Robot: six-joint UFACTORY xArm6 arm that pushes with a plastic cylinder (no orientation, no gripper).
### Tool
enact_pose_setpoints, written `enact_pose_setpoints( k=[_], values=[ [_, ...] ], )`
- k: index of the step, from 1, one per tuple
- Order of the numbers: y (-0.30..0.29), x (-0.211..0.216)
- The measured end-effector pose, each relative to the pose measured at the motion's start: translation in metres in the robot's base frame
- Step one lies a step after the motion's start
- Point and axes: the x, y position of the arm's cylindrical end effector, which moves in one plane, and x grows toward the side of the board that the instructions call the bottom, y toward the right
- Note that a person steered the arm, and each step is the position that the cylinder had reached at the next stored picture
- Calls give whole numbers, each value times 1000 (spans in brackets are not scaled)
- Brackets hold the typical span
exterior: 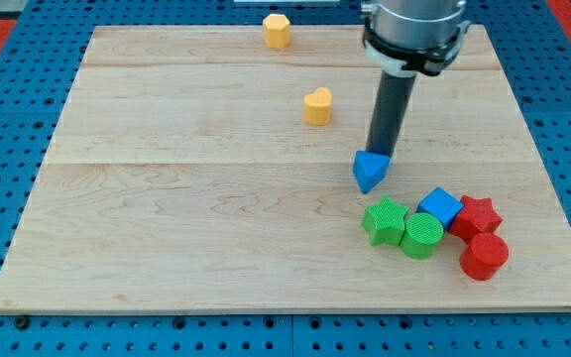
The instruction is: Move yellow heart diagonally to the blue triangle
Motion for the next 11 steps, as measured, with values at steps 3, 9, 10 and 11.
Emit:
enact_pose_setpoints(
  k=[3, 9, 10, 11],
  values=[
    [-50, -47],
    [-52, -88],
    [-120, -149],
    [-106, -118]
  ],
)
